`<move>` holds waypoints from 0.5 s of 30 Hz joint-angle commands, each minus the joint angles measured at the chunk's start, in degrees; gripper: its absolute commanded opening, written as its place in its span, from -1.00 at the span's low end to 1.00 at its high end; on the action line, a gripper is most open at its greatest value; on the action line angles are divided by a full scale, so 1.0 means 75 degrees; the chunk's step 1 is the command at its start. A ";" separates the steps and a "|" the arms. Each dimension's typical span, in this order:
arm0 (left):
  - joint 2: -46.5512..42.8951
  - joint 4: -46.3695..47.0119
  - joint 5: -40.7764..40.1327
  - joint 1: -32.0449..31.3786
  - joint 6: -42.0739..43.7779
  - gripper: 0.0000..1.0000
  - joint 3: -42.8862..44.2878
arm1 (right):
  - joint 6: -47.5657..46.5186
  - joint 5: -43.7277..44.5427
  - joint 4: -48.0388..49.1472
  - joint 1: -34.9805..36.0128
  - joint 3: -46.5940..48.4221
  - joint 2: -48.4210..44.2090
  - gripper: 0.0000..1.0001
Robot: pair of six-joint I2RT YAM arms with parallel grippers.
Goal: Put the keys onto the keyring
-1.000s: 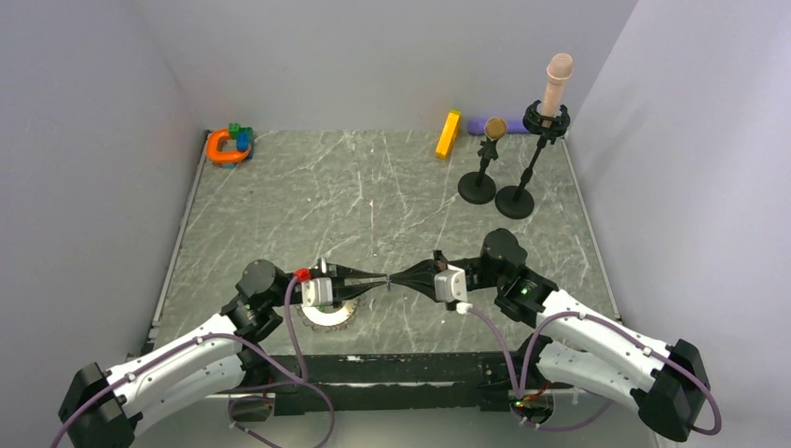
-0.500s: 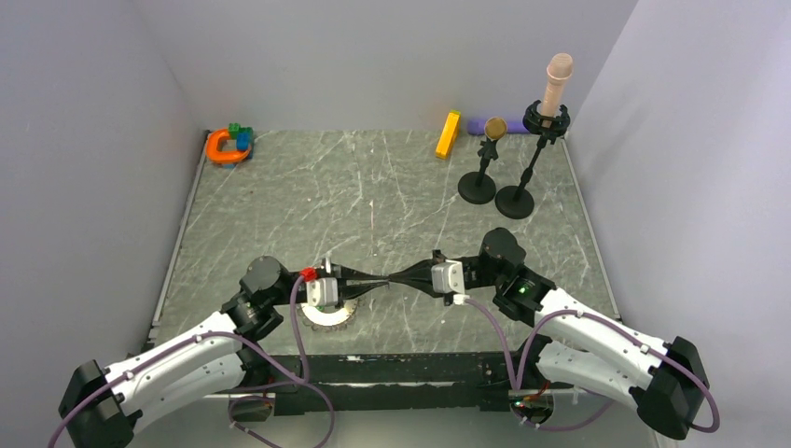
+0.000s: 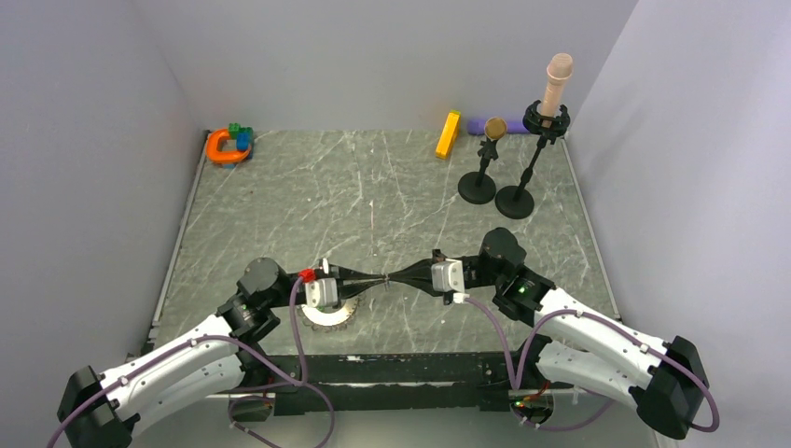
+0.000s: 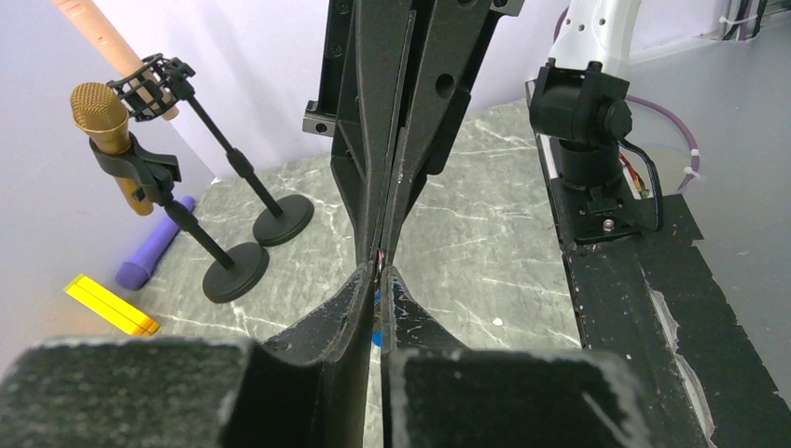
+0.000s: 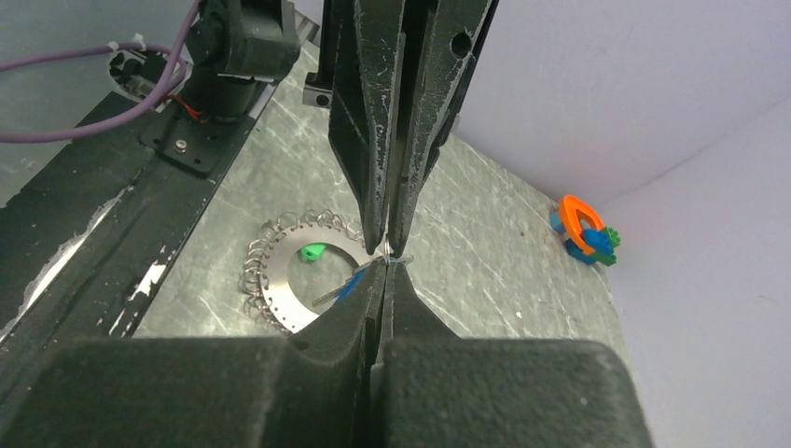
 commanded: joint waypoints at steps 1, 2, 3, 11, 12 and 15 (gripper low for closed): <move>0.0086 -0.0047 0.0013 -0.0035 0.0166 -0.81 0.0318 | 0.0162 -0.0125 0.0408 0.0050 0.0292 -0.0016 -1.00; 0.0109 -0.0083 0.0015 -0.0039 0.0187 -0.90 0.0343 | 0.0182 -0.0125 0.0415 0.0044 0.0294 -0.0014 -1.00; 0.0122 -0.0156 0.0015 -0.0039 0.0214 -1.00 0.0377 | 0.0197 -0.0135 0.0424 0.0045 0.0300 -0.0012 -1.00; 0.0154 -0.1593 -0.0566 -0.0033 0.0168 -1.00 0.1042 | 0.0325 -0.0002 -0.0080 0.0043 0.0446 -0.0010 -0.44; 0.0166 -0.1849 -0.0624 -0.0038 0.0187 -1.00 0.1156 | 0.0334 0.0064 -0.0207 0.0043 0.0492 -0.0018 -0.41; 0.0239 -0.2753 -0.0787 -0.0037 0.0292 -1.00 0.1469 | 0.0311 0.0227 -0.0542 0.0045 0.0638 -0.0054 -0.38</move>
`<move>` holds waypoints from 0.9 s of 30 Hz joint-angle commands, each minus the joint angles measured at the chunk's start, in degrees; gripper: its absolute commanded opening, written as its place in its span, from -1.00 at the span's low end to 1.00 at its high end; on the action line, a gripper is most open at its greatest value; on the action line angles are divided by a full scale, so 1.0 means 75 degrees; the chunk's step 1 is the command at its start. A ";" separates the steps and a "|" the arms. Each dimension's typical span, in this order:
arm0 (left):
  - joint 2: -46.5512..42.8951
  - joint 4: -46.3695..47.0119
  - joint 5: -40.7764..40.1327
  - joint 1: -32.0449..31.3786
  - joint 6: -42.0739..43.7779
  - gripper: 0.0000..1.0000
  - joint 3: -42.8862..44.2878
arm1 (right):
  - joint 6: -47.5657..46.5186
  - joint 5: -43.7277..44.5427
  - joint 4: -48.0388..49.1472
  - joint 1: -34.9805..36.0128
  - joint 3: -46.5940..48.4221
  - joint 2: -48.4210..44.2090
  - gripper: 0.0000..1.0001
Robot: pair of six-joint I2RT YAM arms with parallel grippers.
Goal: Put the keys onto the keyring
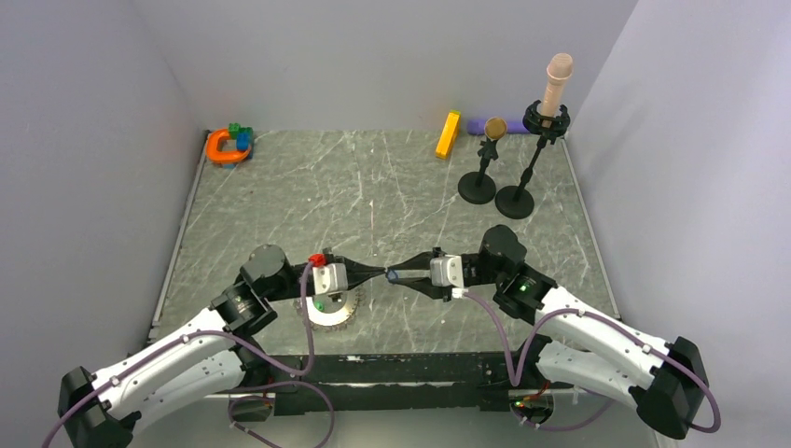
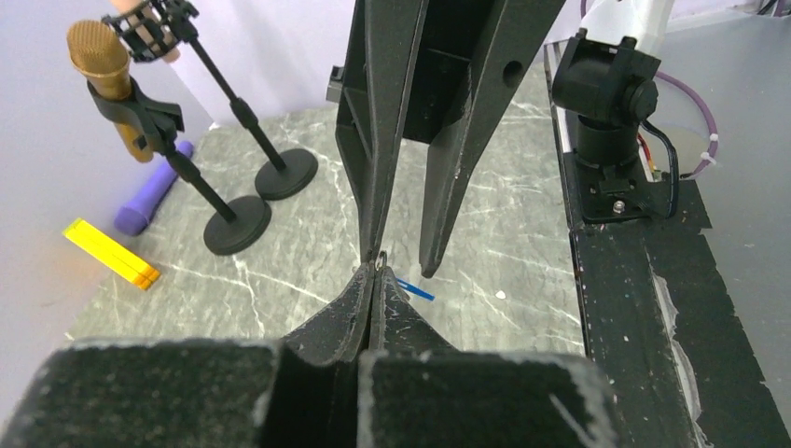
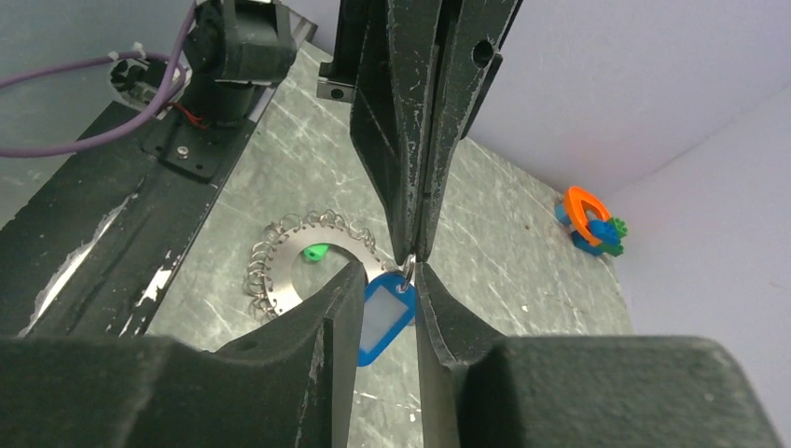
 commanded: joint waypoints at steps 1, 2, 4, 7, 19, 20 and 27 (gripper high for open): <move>0.0130 -0.1447 -0.0366 -0.0033 0.0210 -1.00 0.0688 | 0.0071 0.0170 -0.0411 0.0043 0.0498 -0.0067 -0.38; 0.0193 -0.1708 -0.0414 -0.0041 0.0268 -1.00 0.0829 | 0.0079 0.0188 -0.0492 0.0045 0.0530 -0.0062 -0.39; 0.0355 -0.2468 -0.0569 -0.0065 0.0400 -1.00 0.1196 | 0.0067 0.0263 -0.0632 0.0043 0.0589 -0.0026 -0.40; 0.0559 -0.3235 -0.0869 -0.0180 0.0707 -1.00 0.1659 | 0.0041 0.0410 -0.0741 0.0045 0.0632 0.0058 -0.43; 0.0525 -0.3101 -0.0883 -0.0284 0.0696 -1.00 0.1686 | 0.0337 0.0381 -0.0549 0.0050 0.0652 0.0378 -0.53; 0.0543 -0.3081 -0.0878 -0.0289 0.0696 -1.00 0.1686 | 0.0385 0.0364 -0.0536 0.0044 0.0655 0.0402 -0.53; 0.0581 -0.3002 -0.0901 -0.0311 0.0672 -1.00 0.1677 | 0.0583 0.0332 -0.0433 0.0044 0.0609 0.0524 -0.55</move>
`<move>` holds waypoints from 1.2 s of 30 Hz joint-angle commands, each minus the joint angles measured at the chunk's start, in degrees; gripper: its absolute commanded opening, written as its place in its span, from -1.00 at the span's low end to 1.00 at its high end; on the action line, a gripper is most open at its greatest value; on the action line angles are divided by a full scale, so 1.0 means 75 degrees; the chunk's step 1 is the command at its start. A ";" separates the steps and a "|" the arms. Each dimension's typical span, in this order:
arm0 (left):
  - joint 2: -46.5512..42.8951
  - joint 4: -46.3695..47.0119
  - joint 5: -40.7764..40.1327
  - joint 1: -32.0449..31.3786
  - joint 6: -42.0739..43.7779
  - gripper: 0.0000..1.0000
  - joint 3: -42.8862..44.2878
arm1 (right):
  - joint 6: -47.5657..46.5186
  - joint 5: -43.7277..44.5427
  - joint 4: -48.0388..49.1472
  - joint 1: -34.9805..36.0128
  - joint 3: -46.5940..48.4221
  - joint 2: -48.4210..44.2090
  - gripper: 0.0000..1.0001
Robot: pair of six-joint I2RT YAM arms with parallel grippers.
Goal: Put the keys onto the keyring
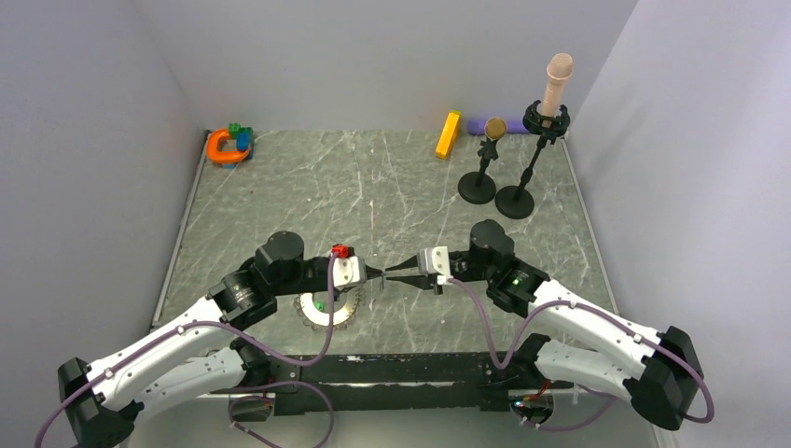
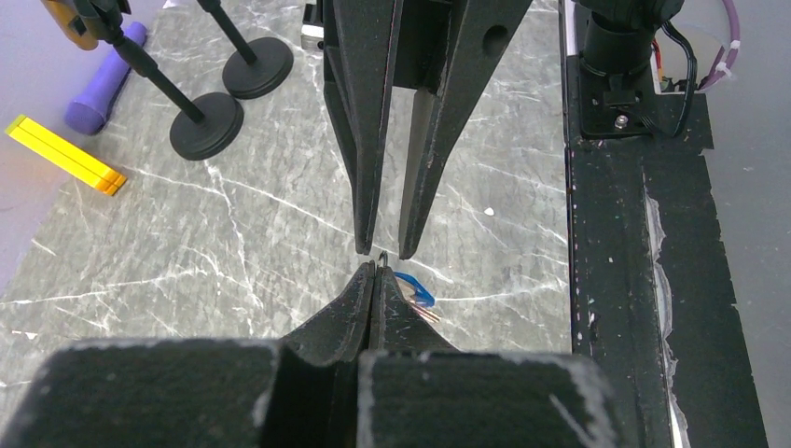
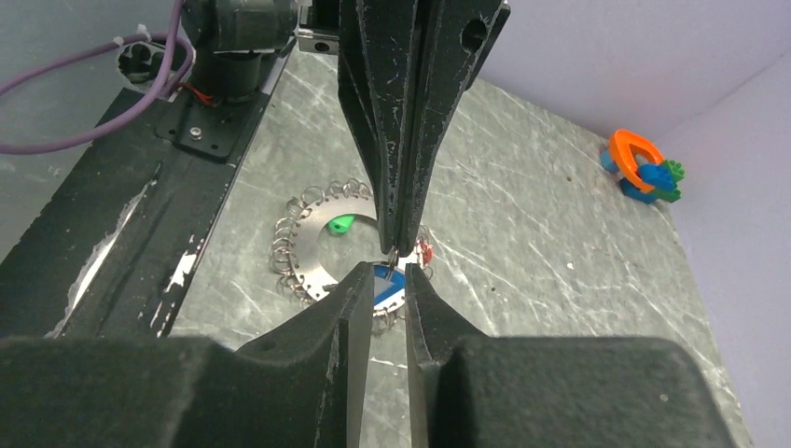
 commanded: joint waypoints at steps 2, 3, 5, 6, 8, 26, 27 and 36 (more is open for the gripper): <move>0.0010 0.0200 -0.0050 -0.0063 0.0020 -1.00 0.0207 | 0.0289 -0.0083 0.0307 0.0044 0.0263 0.0036 -0.56; 0.0013 0.0212 -0.0053 -0.0066 0.0013 -1.00 0.0196 | 0.0319 -0.0099 0.0328 0.0041 0.0260 0.0051 -0.56; 0.0039 0.0243 -0.0064 -0.0071 0.0002 -1.00 0.0189 | 0.0383 -0.0136 0.0374 0.0040 0.0263 0.0087 -0.57; 0.0056 0.0242 -0.0059 -0.0079 -0.0010 -1.00 0.0204 | 0.0398 -0.0142 0.0402 0.0040 0.0264 0.0100 -0.58; 0.0098 0.0250 -0.0073 -0.0095 -0.0025 -1.00 0.0225 | 0.0419 -0.0144 0.0476 0.0034 0.0260 0.0122 -0.60; 0.0081 0.0309 -0.0192 -0.0149 -0.0075 -1.00 0.0254 | 0.0496 -0.0014 0.0327 0.0060 0.0174 0.0138 -0.66; 0.0064 0.0319 -0.0207 -0.0151 -0.0069 -1.00 0.0243 | 0.0485 0.0014 0.0297 0.0057 0.0175 0.0134 -0.66; 0.0025 0.0320 -0.0213 -0.0146 -0.0098 -1.00 0.0229 | 0.0574 0.0078 0.0326 0.0053 0.0109 0.0096 -0.65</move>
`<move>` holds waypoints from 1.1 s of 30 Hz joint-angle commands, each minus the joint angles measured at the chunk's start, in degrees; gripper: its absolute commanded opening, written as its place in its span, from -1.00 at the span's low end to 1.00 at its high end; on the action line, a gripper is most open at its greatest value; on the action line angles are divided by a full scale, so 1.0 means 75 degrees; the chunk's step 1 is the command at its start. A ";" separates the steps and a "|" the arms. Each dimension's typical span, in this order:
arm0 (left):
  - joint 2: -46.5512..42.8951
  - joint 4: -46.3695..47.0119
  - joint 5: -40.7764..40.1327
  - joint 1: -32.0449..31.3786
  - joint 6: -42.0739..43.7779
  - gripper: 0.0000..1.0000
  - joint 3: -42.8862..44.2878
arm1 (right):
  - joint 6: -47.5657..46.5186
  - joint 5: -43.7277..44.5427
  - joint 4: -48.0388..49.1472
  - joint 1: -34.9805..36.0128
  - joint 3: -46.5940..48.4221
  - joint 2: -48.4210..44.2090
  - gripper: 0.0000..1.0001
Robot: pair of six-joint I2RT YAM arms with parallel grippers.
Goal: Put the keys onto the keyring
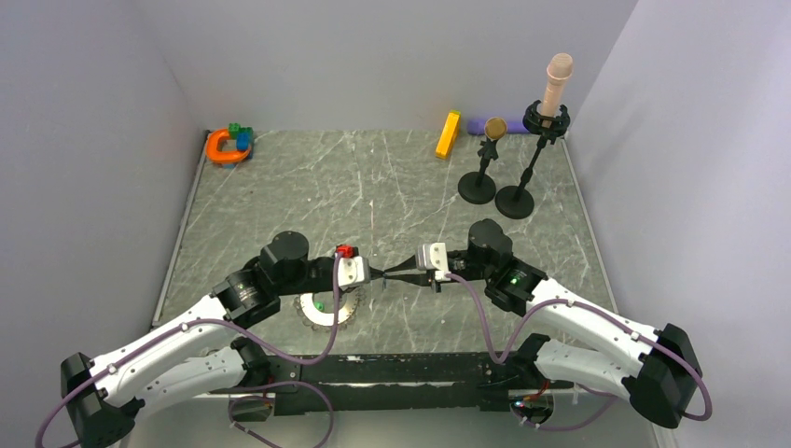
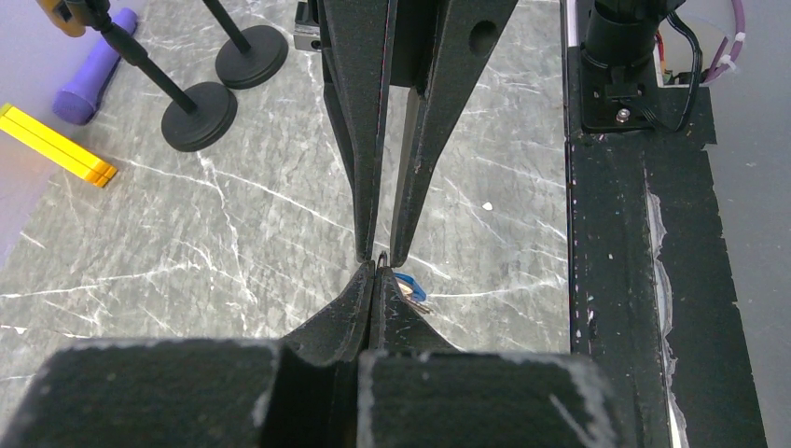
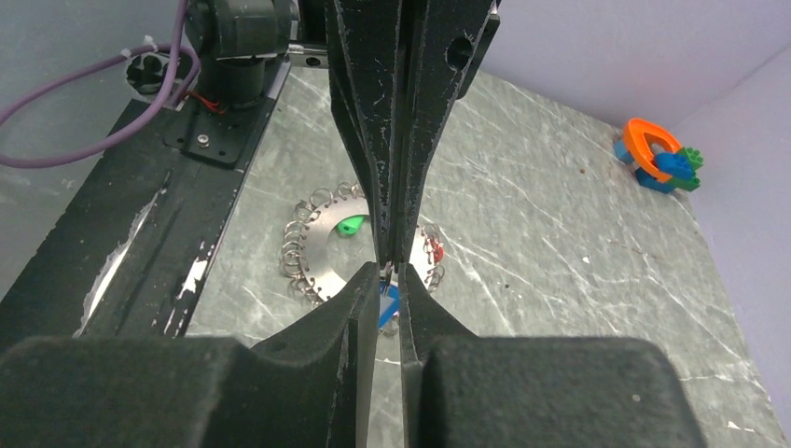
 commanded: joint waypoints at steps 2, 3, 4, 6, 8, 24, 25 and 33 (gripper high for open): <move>-0.0156 0.0310 -0.0074 -0.0038 -0.0067 -1.00 0.0218 | 0.0161 0.0058 0.0177 0.0055 0.0112 -0.0038 -0.65; -0.0166 0.0304 -0.0079 -0.0043 -0.0067 -1.00 0.0218 | 0.0157 0.0072 0.0156 0.0052 0.0110 -0.0055 -0.65; -0.0178 0.0301 -0.0080 -0.0043 -0.0058 -1.00 0.0218 | 0.0136 0.0074 0.0140 0.0052 0.0112 -0.0050 -0.65; -0.0208 0.0322 -0.0080 -0.0039 -0.0075 -1.00 0.0194 | 0.0151 0.0096 0.0138 0.0052 0.0119 -0.0050 -0.64; -0.0216 0.0316 -0.0081 -0.0041 -0.0090 -1.00 0.0193 | 0.0163 0.0092 0.0152 0.0053 0.0101 -0.0050 -0.64; -0.0114 0.0393 -0.0192 -0.0046 -0.0133 -0.89 0.0159 | 0.0051 -0.0268 0.0172 0.0053 0.0180 -0.0052 -1.00; -0.0141 0.0384 -0.0252 -0.0044 -0.0191 -0.66 0.0150 | 0.0026 -0.0222 0.0133 0.0043 0.0185 -0.0059 -1.00; -0.1239 0.0904 -0.1111 0.0113 -0.0598 0.40 -0.0584 | -0.0629 0.0092 -0.0941 -0.0149 0.0273 -0.0356 -1.00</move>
